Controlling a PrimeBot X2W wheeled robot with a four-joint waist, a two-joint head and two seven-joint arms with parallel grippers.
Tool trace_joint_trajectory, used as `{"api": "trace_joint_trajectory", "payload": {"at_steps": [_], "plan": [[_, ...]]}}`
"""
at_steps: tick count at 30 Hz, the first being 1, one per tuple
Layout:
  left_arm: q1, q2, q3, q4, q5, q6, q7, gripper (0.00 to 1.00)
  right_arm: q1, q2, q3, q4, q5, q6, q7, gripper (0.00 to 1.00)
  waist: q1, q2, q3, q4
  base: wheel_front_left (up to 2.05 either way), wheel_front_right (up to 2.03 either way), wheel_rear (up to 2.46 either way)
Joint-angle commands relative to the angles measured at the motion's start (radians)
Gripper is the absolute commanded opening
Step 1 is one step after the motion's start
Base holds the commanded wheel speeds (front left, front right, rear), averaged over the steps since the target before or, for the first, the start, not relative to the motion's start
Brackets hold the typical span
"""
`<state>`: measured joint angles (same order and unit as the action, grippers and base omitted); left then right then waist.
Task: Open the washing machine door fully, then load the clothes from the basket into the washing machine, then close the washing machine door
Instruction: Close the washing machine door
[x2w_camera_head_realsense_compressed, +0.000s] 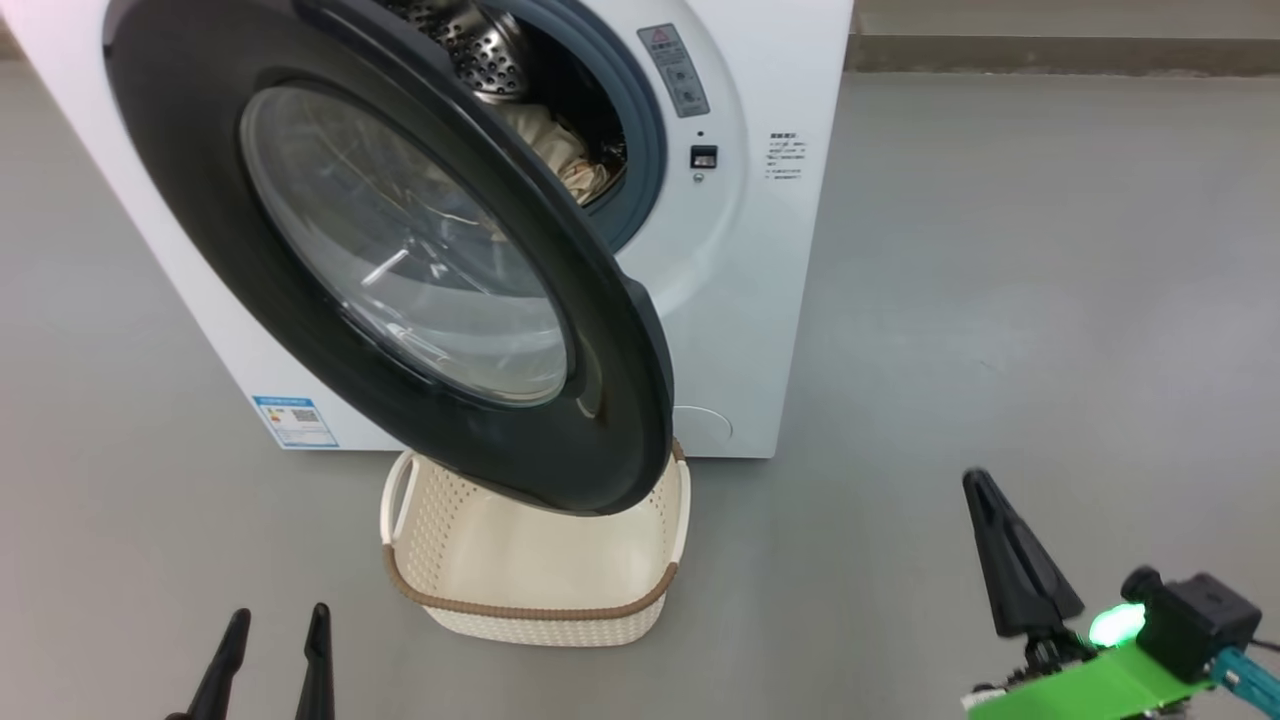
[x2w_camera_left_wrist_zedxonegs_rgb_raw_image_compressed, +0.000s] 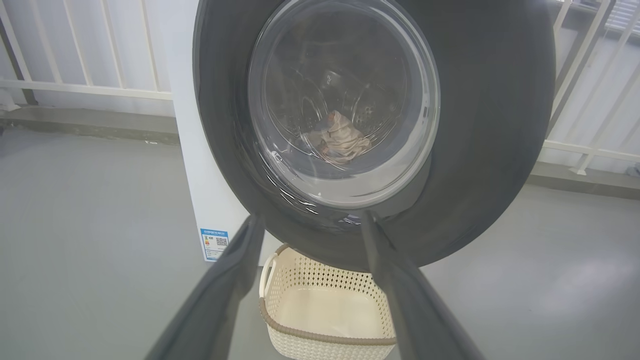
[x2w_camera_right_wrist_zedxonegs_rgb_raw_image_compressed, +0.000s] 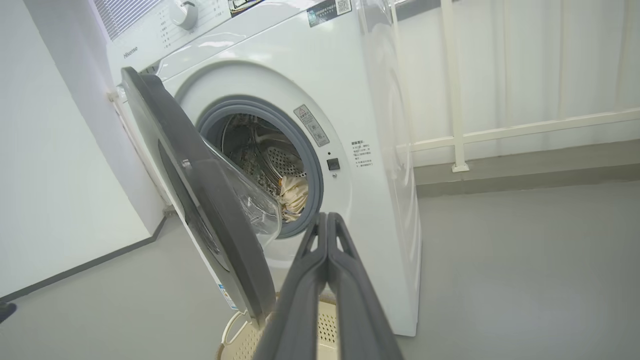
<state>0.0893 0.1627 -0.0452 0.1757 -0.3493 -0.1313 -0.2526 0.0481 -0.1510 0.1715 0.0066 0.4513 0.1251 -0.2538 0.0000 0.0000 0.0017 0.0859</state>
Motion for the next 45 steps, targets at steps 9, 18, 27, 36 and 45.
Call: {"api": "trace_joint_trajectory", "payload": {"at_steps": [9,18,27,36,45], "plan": [[-0.033,-0.001,0.013,-0.035,-0.005,0.001,-0.009,1.0,-0.138,0.011,0.098,-0.099,0.019,0.006,-0.008,0.0,0.0,0.0,-0.005,0.062,0.0,0.0,0.0],[-0.051,-0.014,-0.002,-0.051,-0.009,0.001,-0.009,1.0,-0.239,0.022,0.221,-0.118,0.03,0.006,-0.008,0.0,0.0,0.0,0.006,0.152,0.0,0.0,0.0],[-0.118,-0.048,-0.032,-0.06,-0.019,0.001,-0.009,1.0,-0.358,0.004,0.342,-0.005,0.045,0.006,-0.008,0.0,0.0,0.0,0.108,0.237,0.0,0.0,0.0],[-0.187,-0.071,-0.053,-0.049,-0.035,0.001,-0.009,1.0,-0.438,-0.02,0.468,0.139,0.057,0.006,-0.008,0.0,0.0,0.0,0.193,0.277,0.0,0.0,0.0],[-0.23,-0.079,-0.065,-0.043,-0.047,0.001,-0.009,1.0,-0.461,-0.027,0.475,0.233,0.057,0.006,-0.008,0.0,0.0,0.0,0.25,0.288,0.0,0.0,0.0]]}}
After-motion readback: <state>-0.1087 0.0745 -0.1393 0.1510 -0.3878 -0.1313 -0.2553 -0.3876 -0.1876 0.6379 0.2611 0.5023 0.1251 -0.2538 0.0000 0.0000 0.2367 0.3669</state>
